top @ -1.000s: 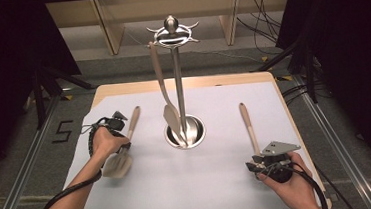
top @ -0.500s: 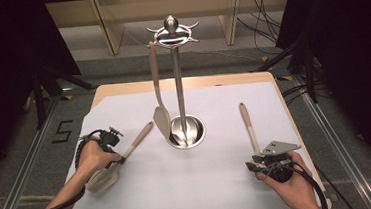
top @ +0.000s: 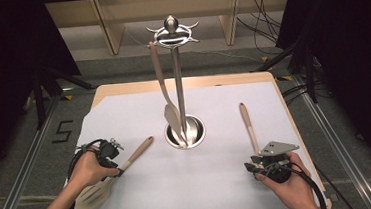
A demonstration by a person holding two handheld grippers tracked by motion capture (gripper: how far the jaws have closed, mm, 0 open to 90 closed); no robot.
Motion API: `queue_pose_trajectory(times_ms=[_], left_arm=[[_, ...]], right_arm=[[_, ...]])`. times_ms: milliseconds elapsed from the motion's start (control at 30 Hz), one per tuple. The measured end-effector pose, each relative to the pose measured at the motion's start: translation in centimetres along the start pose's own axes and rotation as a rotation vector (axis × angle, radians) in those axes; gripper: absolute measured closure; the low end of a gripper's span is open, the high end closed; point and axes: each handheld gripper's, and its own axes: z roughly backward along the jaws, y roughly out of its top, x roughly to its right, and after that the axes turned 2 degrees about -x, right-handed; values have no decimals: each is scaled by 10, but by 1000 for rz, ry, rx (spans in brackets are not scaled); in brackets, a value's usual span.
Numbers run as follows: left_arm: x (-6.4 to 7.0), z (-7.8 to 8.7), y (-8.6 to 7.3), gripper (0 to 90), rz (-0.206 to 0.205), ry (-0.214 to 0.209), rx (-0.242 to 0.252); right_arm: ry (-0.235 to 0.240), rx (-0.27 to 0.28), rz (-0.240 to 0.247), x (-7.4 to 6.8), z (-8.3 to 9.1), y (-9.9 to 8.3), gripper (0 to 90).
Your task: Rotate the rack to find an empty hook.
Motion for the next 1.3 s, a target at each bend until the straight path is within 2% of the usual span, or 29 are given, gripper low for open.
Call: queue_pose_trajectory(times_ms=[33,67,233,267,300,333,367,400,433,467,500,533,600,667,700,733,800,833,900,933,967,1000,1067,1133,1167,1233,1300], left_arm=[[1,-2,5,618,-4,-1,-2],[1,-3,10,619,-19,-4,-20],[2,-12,23,623,-43,2,-88],[2,-13,23,626,-33,0,-92],[1,-13,24,627,-39,-3,-104],[-1,-16,23,624,-29,-1,-105],[-2,-16,23,623,-25,0,-114],[-4,-16,22,622,-17,-11,-129],[-4,-16,21,622,13,-29,-137],[-6,-16,22,620,-14,-22,-128],[-7,-17,21,616,-7,-18,-122],[-5,-17,21,607,28,-30,-122],[-6,-17,21,603,27,-35,-130],[-6,-17,22,602,26,-34,-133],[-6,-18,22,603,25,-28,-132],[-8,-18,23,604,-8,-21,-134],[-7,-17,24,622,-1,-25,-150],[-5,-17,24,632,25,-32,-154],[-5,-17,25,660,10,-33,-169],[-4,-18,25,679,-8,-25,-153],[-1,-17,25,697,18,-33,-175],[-2,-17,26,716,-24,-19,-177],[-2,-16,26,745,-27,-18,-178],[-2,-16,24,758,22,-34,-171],[-2,-17,23,762,36,-38,-150],[-2,-16,21,768,41,-44,-139],[-3,-15,18,771,38,-42,-118]], right_arm=[[-4,8,20,2,-1,-1,642],[-3,4,14,2,-1,-1,642],[-2,17,3,3,0,-1,642],[-1,14,-9,2,1,-2,643],[7,28,22,5,-1,-1,642],[4,23,19,5,0,-2,642],[1,2,-16,3,1,-2,642],[-2,23,15,5,0,-1,642],[-1,20,9,4,0,-1,642],[-3,10,-3,3,1,-1,642],[-2,8,-8,3,1,-1,642],[-1,6,-10,2,1,-1,642],[-6,11,9,3,0,-1,642],[-3,8,6,2,0,0,642],[6,20,27,4,-2,0,642],[-2,12,12,3,-1,0,642],[2,-3,-11,1,0,-1,642],[0,0,-8,2,0,-1,642],[-4,10,7,3,0,-1,642],[1,9,2,3,0,-2,642],[-3,10,5,3,0,-2,642],[-4,10,11,3,0,-2,642],[-4,12,6,3,0,-2,642],[-5,17,9,3,0,-1,642],[3,2,-29,0,1,-1,642],[-3,12,6,3,1,-1,642],[-6,14,11,3,0,-2,642]])
